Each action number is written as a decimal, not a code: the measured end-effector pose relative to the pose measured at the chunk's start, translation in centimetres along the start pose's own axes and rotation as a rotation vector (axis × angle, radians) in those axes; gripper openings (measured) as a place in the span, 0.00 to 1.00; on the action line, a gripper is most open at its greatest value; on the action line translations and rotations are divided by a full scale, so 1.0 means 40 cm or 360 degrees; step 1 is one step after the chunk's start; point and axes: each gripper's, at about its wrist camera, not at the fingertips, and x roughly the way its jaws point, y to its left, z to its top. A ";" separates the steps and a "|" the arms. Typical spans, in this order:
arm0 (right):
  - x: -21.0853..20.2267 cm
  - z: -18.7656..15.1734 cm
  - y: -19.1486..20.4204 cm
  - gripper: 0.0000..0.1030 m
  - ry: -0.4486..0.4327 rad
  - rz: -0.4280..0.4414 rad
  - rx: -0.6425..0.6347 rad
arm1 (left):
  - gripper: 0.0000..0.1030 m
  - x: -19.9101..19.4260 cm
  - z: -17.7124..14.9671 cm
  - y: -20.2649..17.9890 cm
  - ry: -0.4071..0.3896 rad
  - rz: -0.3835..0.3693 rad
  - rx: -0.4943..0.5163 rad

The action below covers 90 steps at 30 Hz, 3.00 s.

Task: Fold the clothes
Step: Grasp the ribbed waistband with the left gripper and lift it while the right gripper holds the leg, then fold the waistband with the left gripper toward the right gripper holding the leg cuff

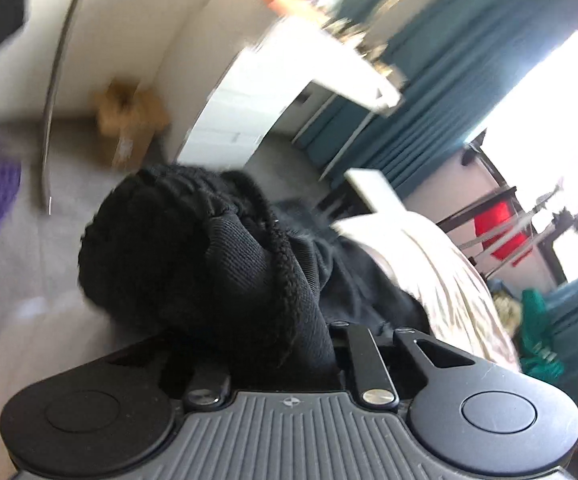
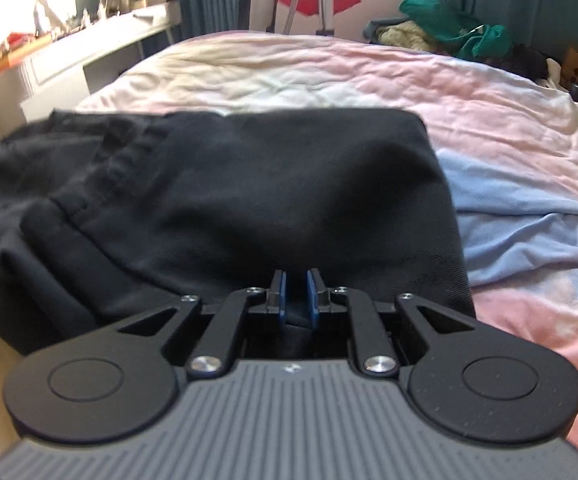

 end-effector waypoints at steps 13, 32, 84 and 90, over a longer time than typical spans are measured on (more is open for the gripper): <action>-0.098 0.042 -0.138 0.15 -0.0189 -0.0032 0.0304 | 0.12 -0.262 -0.160 -0.584 -0.0631 -0.0139 0.0861; -0.203 -0.005 -0.508 0.15 -0.0445 -0.0352 0.1080 | 0.21 -0.117 -1.042 -0.965 -0.0349 -0.0657 0.1871; -0.166 -0.081 -0.443 0.83 -0.0407 0.0542 0.1807 | 1.00 -0.227 -0.851 -0.618 -0.0410 -0.0853 0.1911; -0.158 -0.057 -0.434 0.83 -0.0444 0.0588 0.1702 | 1.00 -0.253 -0.910 -0.636 -0.0612 -0.0807 0.2105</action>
